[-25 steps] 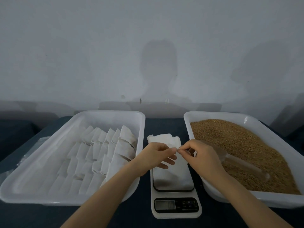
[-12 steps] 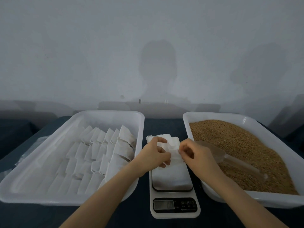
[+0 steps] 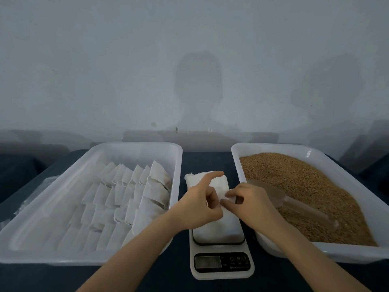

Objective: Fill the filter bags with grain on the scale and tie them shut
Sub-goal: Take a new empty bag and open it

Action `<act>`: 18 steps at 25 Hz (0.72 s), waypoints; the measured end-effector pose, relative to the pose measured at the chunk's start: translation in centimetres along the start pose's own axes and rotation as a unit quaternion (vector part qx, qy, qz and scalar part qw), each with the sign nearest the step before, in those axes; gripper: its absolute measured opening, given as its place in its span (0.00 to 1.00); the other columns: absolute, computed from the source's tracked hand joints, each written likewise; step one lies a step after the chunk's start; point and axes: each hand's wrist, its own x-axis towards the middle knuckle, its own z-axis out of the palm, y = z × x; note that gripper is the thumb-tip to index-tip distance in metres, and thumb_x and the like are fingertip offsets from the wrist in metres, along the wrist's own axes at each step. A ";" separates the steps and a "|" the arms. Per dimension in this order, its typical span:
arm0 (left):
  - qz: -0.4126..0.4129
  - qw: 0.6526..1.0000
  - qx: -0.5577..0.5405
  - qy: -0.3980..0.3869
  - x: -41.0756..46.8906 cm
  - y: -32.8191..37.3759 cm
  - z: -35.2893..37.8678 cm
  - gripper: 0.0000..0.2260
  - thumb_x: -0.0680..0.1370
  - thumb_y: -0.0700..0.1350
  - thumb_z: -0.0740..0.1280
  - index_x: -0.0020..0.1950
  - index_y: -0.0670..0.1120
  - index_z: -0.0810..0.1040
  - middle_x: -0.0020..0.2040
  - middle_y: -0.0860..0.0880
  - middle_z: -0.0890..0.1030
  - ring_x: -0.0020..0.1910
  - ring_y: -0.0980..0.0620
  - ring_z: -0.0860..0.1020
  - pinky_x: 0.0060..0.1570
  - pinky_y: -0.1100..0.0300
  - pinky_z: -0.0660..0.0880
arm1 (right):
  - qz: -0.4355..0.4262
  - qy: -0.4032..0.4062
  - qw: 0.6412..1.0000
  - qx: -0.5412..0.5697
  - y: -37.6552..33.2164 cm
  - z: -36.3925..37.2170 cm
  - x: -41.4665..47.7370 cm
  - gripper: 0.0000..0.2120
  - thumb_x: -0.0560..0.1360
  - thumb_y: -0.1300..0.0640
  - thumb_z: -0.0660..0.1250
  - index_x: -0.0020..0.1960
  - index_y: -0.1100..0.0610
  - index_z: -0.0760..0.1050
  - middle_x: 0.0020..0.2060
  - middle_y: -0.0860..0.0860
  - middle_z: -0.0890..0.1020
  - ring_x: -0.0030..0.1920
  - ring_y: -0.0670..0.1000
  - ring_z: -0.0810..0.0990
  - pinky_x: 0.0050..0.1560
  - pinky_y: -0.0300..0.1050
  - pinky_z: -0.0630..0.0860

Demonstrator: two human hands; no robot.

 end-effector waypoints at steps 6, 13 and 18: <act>0.034 0.981 0.189 0.029 0.2 -0.5 0.4 0.40 0.70 0.51 0.75 0.75 0.54 0.56 0.71 0.57 0.62 0.70 0.57 0.59 0.71 0.58 0.59 | 0.028 0.014 0.997 0.076 -1.5 -1.7 0.0 0.14 0.69 0.41 0.69 0.41 0.51 0.83 0.34 0.44 0.80 0.38 0.40 0.77 0.41 0.30 0.71; -0.001 0.972 0.231 0.043 0.5 -1.2 0.7 0.37 0.72 0.49 0.73 0.75 0.54 0.54 0.70 0.54 0.66 0.69 0.53 0.64 0.70 0.53 0.58 | 0.021 -0.020 0.998 0.063 -2.0 -2.3 -0.2 0.13 0.70 0.42 0.69 0.43 0.51 0.81 0.40 0.43 0.78 0.40 0.41 0.76 0.39 0.31 0.69; 0.003 0.968 0.250 0.026 0.4 -1.4 1.0 0.33 0.74 0.49 0.71 0.74 0.51 0.57 0.69 0.53 0.65 0.68 0.53 0.62 0.68 0.58 0.54 | 0.004 -0.027 0.998 0.060 -1.4 -1.7 -0.5 0.13 0.76 0.49 0.65 0.43 0.57 0.82 0.46 0.44 0.76 0.49 0.40 0.73 0.45 0.28 0.67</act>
